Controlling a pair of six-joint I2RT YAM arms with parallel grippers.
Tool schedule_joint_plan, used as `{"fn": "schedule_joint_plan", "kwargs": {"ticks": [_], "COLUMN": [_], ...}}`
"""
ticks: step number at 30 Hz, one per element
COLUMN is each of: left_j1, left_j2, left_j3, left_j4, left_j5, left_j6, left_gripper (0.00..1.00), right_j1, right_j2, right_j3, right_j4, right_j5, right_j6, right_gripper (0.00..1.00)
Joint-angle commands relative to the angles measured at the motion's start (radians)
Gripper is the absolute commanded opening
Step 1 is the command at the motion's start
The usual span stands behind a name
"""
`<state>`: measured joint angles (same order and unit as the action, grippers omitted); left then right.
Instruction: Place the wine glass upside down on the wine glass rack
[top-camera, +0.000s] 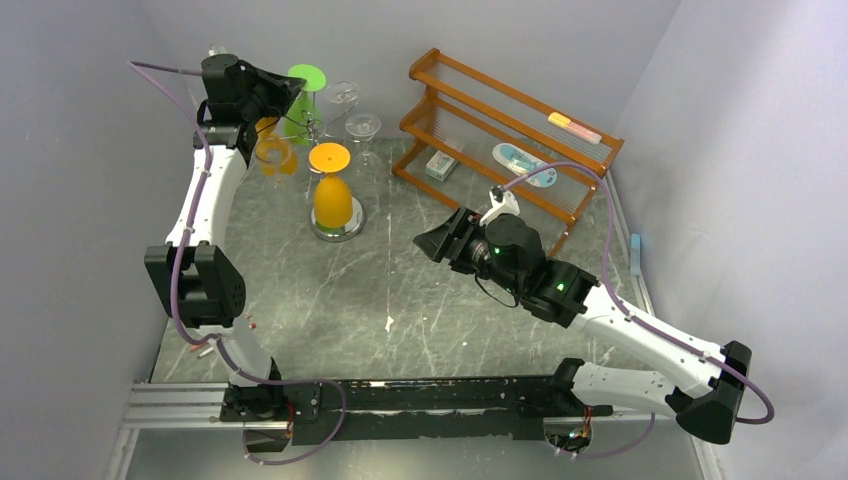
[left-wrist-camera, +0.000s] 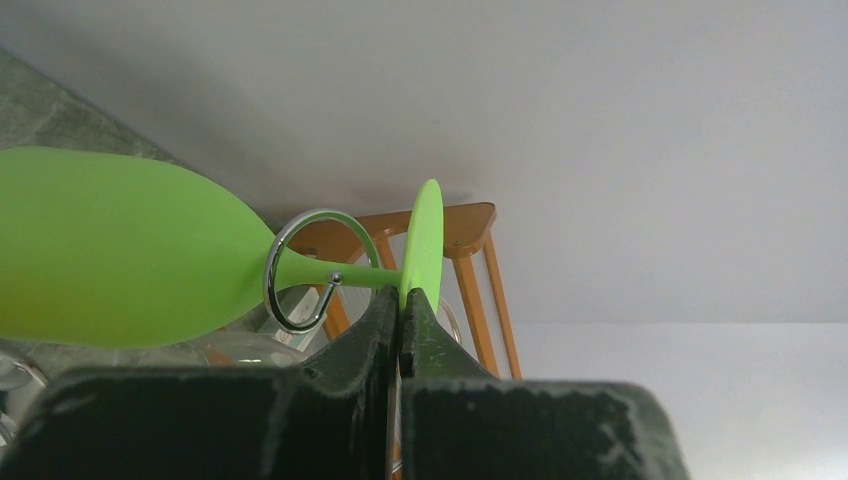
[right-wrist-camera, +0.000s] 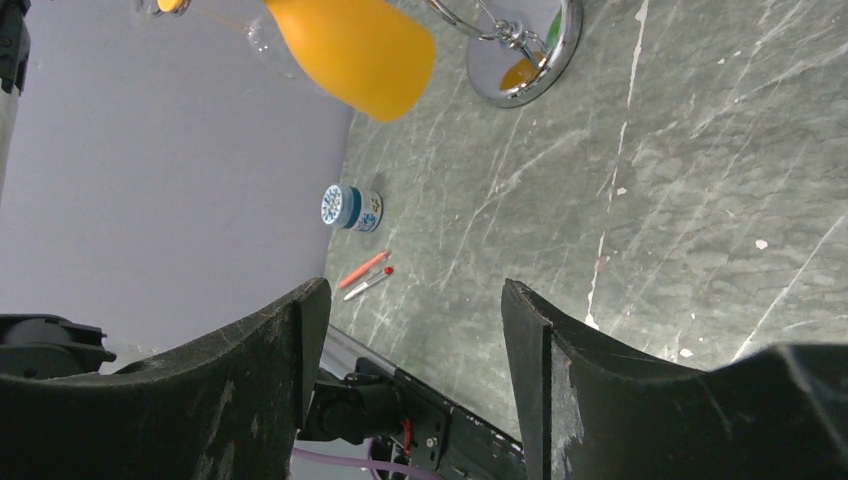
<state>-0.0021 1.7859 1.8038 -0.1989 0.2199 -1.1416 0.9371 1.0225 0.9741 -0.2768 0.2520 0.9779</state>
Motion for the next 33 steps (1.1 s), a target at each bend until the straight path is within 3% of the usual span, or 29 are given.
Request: {"fn": "schedule_joint_plan", "kwargs": {"ticks": [1,9,15,20,33], "left_j1": [0.007,0.007,0.007,0.008,0.008], "left_j2": [-0.011,-0.075,-0.082,-0.096,-0.132], "left_j3": [0.027,-0.085,-0.057,-0.068,-0.072], "left_j4": [0.056,0.222,0.103,0.064,-0.019], "left_j5": [-0.039,-0.070,-0.096,-0.092,-0.095], "left_j6": [-0.004,-0.019,-0.012,-0.023,-0.032], "left_gripper": [0.05,0.05,0.05,0.19,0.35], "right_j1": [-0.005,-0.004,-0.005,-0.005,-0.006], "right_j2": [-0.021,-0.030,-0.034,-0.038,-0.051], "right_j3": [0.000,-0.006,-0.010,-0.012,-0.019], "right_j4": [-0.013,-0.009,-0.010,-0.013,-0.015], "right_j5": [0.026,0.026,0.027,0.029,0.030], "right_j6": [-0.003,-0.002,0.000,0.005,0.014], "right_gripper": [0.67,0.67,0.67,0.67,0.67]}}
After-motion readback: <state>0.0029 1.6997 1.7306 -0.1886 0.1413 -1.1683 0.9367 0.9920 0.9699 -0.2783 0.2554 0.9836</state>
